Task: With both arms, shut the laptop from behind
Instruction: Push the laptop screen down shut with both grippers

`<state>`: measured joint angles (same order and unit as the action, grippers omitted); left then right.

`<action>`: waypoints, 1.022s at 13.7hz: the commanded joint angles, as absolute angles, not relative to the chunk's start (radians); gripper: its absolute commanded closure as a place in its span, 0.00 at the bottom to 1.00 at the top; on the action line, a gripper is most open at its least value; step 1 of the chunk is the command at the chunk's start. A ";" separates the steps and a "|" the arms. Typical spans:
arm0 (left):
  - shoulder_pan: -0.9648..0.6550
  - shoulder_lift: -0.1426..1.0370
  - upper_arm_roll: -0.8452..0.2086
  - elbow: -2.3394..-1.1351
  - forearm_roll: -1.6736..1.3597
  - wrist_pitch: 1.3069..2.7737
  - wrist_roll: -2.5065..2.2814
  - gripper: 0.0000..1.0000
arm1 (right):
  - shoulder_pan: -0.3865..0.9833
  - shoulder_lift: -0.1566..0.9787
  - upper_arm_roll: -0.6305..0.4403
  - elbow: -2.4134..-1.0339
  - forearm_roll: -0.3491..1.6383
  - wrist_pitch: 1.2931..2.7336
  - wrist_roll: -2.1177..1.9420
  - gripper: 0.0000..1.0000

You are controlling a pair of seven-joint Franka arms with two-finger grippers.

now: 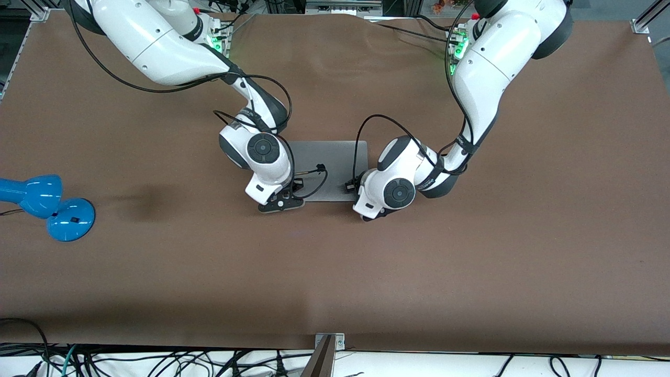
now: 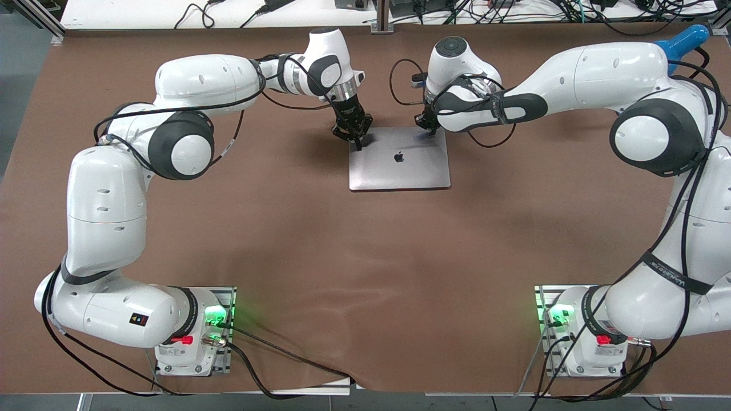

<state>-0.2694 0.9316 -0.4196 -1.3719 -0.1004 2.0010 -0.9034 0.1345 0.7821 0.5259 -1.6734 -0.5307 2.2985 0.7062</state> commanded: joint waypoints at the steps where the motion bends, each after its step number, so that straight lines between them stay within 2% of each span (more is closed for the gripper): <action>1: -0.284 0.956 -0.414 -1.336 -0.066 1.997 -0.900 1.00 | 0.137 0.838 0.528 -1.646 -0.565 2.341 0.703 1.00; 3: -0.281 0.951 -0.414 -1.335 -0.066 1.997 -0.903 1.00 | 0.129 0.830 0.531 -1.623 -0.551 2.332 0.690 1.00; 4: -0.276 0.945 -0.414 -1.335 -0.067 1.996 -0.910 0.71 | 0.123 0.825 0.538 -1.603 -0.536 2.301 0.693 0.97; 5: -0.269 0.933 -0.414 -1.335 -0.061 1.994 -0.913 0.14 | 0.118 0.810 0.541 -1.594 -0.494 2.257 0.692 0.33; 6: -0.256 0.913 -0.414 -1.336 -0.058 1.988 -0.908 0.00 | 0.109 0.781 0.538 -1.591 -0.474 2.237 0.690 0.00; 10: -0.212 0.789 -0.416 -1.348 -0.057 1.909 -0.908 0.00 | 0.062 0.654 0.541 -1.592 -0.434 2.088 0.664 0.00; 14: -0.187 0.657 -0.416 -1.353 0.012 1.786 -0.902 0.00 | -0.055 0.516 0.531 -1.585 -0.233 1.887 0.478 0.00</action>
<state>-0.1962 0.7382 -0.4149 -1.3223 -0.0530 1.8425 -0.9034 0.0144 0.5901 0.5245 -1.5683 -0.3027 1.9728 0.5633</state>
